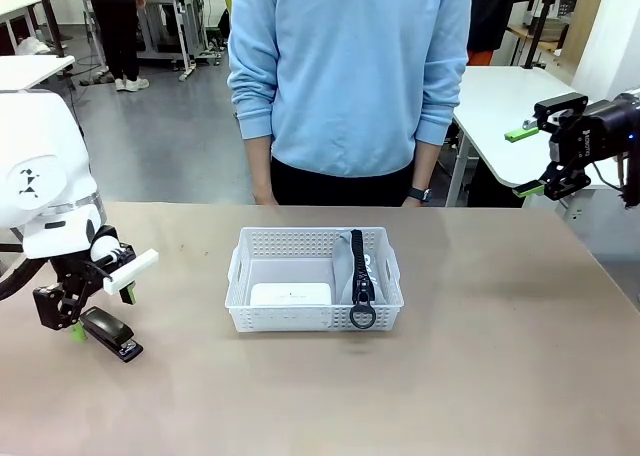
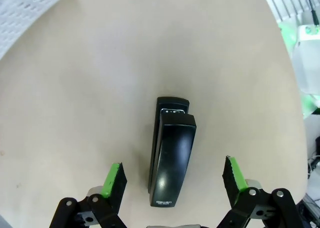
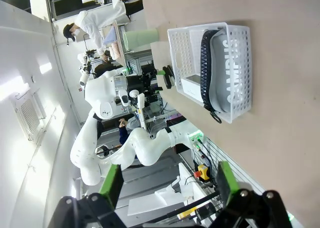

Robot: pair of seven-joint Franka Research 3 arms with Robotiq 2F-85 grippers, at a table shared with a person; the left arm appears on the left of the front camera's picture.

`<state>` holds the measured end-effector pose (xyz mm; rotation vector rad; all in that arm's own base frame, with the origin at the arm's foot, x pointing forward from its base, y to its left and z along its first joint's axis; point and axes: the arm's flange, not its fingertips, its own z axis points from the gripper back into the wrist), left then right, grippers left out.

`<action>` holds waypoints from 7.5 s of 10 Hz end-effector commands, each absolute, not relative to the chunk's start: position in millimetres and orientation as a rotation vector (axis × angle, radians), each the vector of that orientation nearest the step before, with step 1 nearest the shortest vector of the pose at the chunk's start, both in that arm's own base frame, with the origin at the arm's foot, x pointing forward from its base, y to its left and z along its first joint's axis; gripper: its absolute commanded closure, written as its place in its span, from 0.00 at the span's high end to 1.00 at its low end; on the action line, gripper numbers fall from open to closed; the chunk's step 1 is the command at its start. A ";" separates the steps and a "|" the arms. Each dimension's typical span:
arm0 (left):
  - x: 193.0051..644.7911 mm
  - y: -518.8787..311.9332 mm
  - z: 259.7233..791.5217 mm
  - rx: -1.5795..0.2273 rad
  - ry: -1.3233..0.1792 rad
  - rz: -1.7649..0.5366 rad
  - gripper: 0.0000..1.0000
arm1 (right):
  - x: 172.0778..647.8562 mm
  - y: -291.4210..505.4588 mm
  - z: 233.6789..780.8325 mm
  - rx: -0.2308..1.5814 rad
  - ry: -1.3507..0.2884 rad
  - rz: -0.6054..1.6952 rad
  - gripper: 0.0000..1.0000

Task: Efficiently arrange items inside the basket to fit them all.
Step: Pick up the Stapler and place it inside the Organizing basket.

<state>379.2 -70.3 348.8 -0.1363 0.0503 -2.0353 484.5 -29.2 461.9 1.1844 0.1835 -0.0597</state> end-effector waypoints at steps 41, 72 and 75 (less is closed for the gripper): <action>327.7 -72.1 491.1 -0.290 -0.155 -1.427 0.37 | 483.8 -29.6 464.5 1.175 0.187 -0.050 1.00; 503.6 -336.7 352.9 -0.160 -0.128 -1.297 0.37 | 483.8 -29.6 464.5 1.175 0.187 -0.050 1.00; 506.2 -338.8 347.5 -0.154 -0.103 -1.273 0.37 | 483.8 -29.6 464.5 1.175 0.187 -0.050 1.00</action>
